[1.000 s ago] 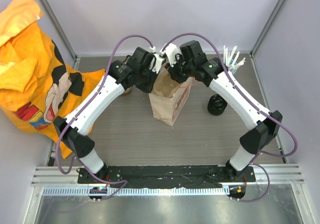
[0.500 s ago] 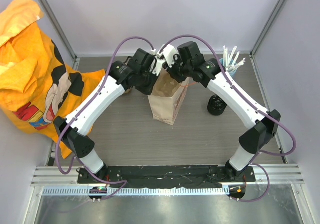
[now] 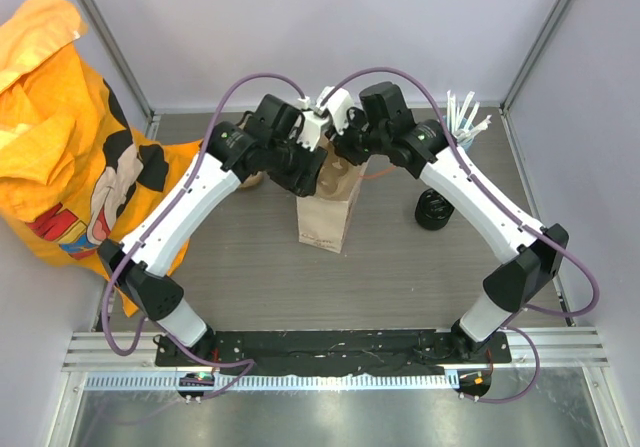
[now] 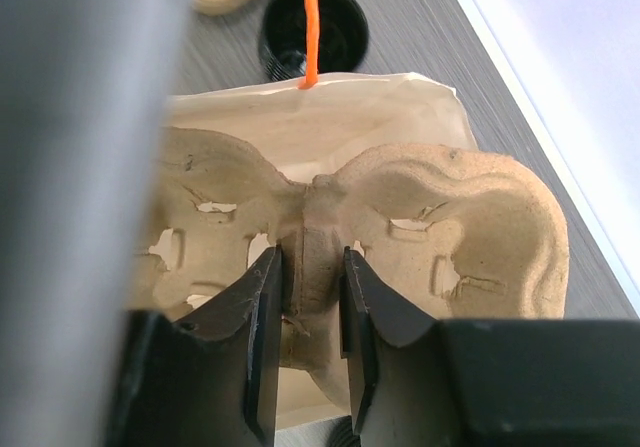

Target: Pack the takeout coffee

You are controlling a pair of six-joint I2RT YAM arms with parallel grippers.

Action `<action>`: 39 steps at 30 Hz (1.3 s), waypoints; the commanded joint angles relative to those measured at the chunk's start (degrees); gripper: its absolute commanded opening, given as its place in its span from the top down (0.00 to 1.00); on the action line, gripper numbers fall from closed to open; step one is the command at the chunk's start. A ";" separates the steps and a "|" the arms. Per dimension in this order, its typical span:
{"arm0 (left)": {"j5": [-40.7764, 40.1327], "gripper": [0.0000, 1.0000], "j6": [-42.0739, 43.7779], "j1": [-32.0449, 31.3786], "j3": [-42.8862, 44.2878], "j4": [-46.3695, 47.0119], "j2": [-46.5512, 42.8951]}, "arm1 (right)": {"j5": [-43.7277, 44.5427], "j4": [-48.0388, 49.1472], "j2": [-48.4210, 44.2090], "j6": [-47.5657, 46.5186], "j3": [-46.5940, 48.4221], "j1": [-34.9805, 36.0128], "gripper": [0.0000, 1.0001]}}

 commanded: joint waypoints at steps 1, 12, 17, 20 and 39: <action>9.60 0.42 1.42 0.49 3.31 16.86 -5.14 | -8.78 -8.55 1.27 -6.41 -0.38 3.40 0.72; 12.24 0.26 0.98 6.55 -4.58 22.13 -8.83 | -12.83 -9.43 3.20 -3.42 1.90 0.41 0.72; 12.42 0.25 0.37 9.27 -7.40 24.32 -10.51 | -14.33 -11.10 4.35 -2.63 5.15 -1.26 0.72; 13.99 0.24 0.28 10.15 -8.28 24.85 -11.21 | -15.38 -11.37 4.26 -2.19 6.12 -1.88 0.72; 11.82 0.19 -3.24 14.99 -9.87 29.95 -12.79 | -18.28 -14.44 8.31 -2.63 13.15 -1.09 0.72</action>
